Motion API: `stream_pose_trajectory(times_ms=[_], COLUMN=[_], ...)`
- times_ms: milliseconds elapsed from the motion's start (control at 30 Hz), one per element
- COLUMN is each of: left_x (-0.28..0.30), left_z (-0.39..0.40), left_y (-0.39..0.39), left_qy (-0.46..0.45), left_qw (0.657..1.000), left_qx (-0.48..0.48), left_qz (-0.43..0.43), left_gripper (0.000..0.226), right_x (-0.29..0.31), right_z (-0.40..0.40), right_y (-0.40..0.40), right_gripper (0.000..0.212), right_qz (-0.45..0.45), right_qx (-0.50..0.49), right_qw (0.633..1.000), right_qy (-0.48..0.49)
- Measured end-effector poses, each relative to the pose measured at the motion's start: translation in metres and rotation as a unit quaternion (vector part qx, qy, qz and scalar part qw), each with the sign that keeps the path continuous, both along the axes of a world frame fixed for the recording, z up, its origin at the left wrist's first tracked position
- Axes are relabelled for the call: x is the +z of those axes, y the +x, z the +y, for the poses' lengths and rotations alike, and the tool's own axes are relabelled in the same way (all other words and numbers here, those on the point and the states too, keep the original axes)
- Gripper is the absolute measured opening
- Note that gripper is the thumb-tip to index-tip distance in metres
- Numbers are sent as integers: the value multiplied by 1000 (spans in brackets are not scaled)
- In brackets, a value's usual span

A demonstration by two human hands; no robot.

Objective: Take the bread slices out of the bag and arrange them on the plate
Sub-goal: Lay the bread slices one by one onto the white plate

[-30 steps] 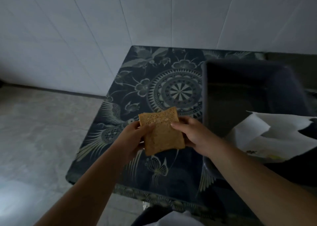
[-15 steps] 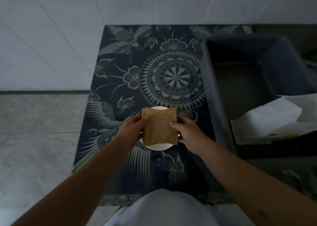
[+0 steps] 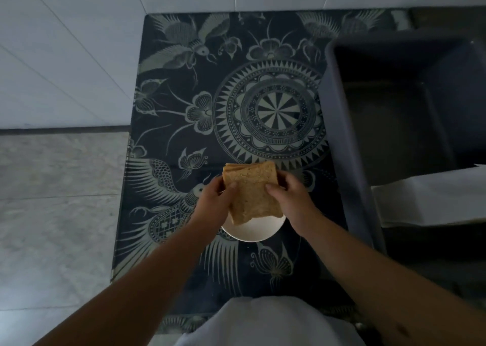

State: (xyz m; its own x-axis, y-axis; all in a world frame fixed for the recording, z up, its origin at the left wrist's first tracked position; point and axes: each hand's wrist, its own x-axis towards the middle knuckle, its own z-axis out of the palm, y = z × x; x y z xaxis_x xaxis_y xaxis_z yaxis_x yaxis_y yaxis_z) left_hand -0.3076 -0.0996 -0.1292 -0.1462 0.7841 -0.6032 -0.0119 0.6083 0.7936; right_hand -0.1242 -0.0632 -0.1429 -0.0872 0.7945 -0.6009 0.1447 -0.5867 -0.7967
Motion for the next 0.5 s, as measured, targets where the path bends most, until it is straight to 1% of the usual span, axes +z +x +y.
stream_pose_trajectory(times_ms=[67, 133, 200, 267, 300, 367, 433, 500], left_x=[-6, -12, -16, -16, -15, -11, -7, -4], left_z=[-5, -13, -20, -25, -27, -29, -30, -31], left_y=[-1, 0, 4, 13, 19, 29, 38, 41], left_qy=[-26, -59, -90, -120, -136, -165, -182, -189], left_qw=[998, 991, 978, 957, 942, 913, 892, 879], left_qx=[38, 87, 142, 201, 230, 268, 283, 294], left_qz=[-47, -88, -126, -173, -201, -261, -301, -324], left_gripper=[43, 36, 32, 26, 25, 32, 41, 44], right_x=[0, 2, 5, 8, 10, 15, 20, 21], right_z=[8, 20, 35, 51, 59, 75, 90, 104], right_y=[3, 5, 6, 4, 2, -5, -15, -27], right_gripper=[36, 34, 32, 33, 35, 41, 45, 47], right_qz=[6, -10, -42, -78, -93, -113, -147, -180], right_qx=[27, 71, 128, 202, 241, 320, 412, 482], right_qw=[1000, 997, 990, 975, 965, 939, 896, 852], right_qy=[0, 13, 32, 43, 44, 47, 72, 95])
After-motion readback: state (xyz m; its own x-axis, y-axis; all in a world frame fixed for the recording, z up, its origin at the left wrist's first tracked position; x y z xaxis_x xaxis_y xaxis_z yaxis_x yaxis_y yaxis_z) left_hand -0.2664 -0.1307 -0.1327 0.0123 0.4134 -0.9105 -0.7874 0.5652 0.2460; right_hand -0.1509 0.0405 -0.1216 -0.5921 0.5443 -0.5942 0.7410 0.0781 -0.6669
